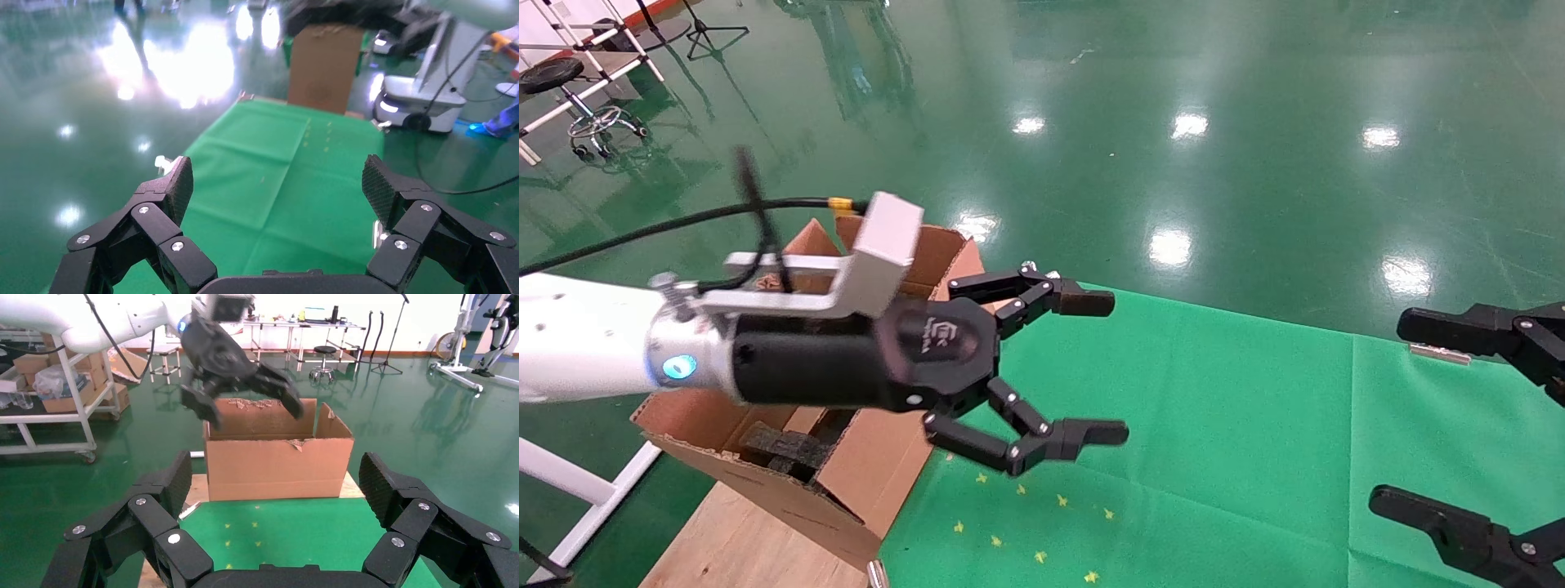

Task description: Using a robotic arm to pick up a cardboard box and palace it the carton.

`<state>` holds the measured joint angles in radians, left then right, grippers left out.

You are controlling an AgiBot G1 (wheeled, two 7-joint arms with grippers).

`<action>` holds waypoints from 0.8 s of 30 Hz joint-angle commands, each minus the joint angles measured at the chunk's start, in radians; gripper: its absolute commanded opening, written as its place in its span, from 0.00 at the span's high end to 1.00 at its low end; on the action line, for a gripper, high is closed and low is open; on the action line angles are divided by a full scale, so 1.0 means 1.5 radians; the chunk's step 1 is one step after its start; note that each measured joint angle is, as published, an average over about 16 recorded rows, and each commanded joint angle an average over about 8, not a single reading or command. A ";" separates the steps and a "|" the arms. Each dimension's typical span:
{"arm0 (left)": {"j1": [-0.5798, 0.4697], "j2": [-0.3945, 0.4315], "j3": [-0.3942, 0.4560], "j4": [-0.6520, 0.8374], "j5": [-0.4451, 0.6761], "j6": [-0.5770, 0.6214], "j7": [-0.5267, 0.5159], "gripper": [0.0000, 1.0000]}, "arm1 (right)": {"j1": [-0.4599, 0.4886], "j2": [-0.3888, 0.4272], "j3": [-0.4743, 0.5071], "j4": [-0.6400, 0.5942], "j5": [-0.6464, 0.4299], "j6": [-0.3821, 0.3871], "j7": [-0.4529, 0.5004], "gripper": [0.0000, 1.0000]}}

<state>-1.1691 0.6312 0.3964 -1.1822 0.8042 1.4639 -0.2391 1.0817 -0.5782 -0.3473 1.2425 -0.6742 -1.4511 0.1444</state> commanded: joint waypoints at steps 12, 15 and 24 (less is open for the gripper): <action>0.082 -0.017 -0.103 -0.088 -0.065 0.029 0.041 0.00 | 0.000 0.000 0.000 0.000 0.000 0.000 0.000 0.00; 0.078 -0.017 -0.098 -0.084 -0.062 0.027 0.039 0.00 | 0.000 0.000 0.000 0.000 0.000 0.000 0.000 0.00; 0.069 -0.015 -0.086 -0.074 -0.055 0.024 0.036 0.00 | 0.000 0.000 0.000 0.000 0.000 0.000 0.000 0.00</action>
<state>-1.0644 0.6088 0.2665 -1.2943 0.7217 1.4996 -0.1850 1.0814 -0.5781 -0.3473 1.2422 -0.6740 -1.4508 0.1443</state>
